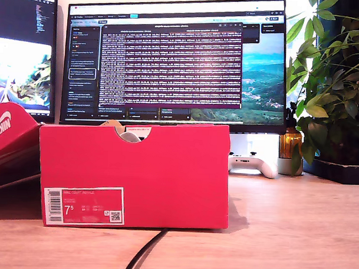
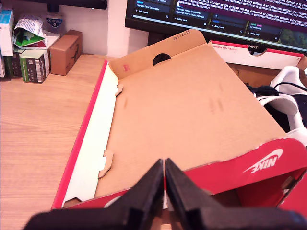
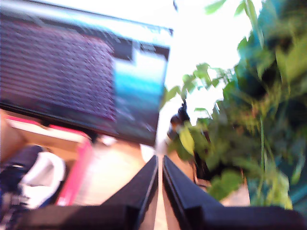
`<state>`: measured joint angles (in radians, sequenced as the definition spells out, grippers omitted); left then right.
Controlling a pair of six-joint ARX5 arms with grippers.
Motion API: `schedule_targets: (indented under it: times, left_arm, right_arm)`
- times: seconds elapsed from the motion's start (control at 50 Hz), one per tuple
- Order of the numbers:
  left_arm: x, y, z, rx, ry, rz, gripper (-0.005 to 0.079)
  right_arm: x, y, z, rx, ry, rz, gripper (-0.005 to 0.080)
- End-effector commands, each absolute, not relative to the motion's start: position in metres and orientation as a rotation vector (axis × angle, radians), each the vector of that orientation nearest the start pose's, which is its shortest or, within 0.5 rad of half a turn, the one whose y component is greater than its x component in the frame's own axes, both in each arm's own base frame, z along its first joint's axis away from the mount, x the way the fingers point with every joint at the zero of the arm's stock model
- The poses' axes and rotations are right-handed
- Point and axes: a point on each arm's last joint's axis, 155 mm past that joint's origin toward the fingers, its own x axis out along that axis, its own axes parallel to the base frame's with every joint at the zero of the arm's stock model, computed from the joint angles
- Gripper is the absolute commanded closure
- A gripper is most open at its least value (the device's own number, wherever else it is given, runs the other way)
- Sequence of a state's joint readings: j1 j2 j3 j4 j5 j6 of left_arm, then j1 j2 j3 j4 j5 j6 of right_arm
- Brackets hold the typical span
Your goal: Pack the blue shoes by picking the first shoe and placing it inside the red shoebox, left side, then picking and rotating the second shoe and placing it in the shoebox
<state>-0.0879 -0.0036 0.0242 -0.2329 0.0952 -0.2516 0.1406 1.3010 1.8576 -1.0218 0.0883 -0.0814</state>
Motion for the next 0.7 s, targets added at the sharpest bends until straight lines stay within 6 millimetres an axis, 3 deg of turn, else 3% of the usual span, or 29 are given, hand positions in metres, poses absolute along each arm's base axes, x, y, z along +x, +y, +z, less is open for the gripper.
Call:
schedule_targets:
  times: [0.0, 0.44, 0.68]
  left_arm:
    - [0.242, -0.038, 0.102, -0.243, 0.259, -0.148, 0.0763]
    - [0.242, -0.038, 0.102, -0.243, 0.259, -0.148, 0.0764]
    - [0.242, -0.038, 0.102, -0.243, 0.259, -0.148, 0.0764]
  right_arm:
    - [0.338, 0.025, 0.431, -0.114, 0.412, 0.051, 0.0762]
    - [0.328, 0.017, 0.381, -0.054, 0.371, 0.084, 0.0762]
    - [0.326, 0.008, 0.364, -0.058, 0.321, 0.063, 0.0762]
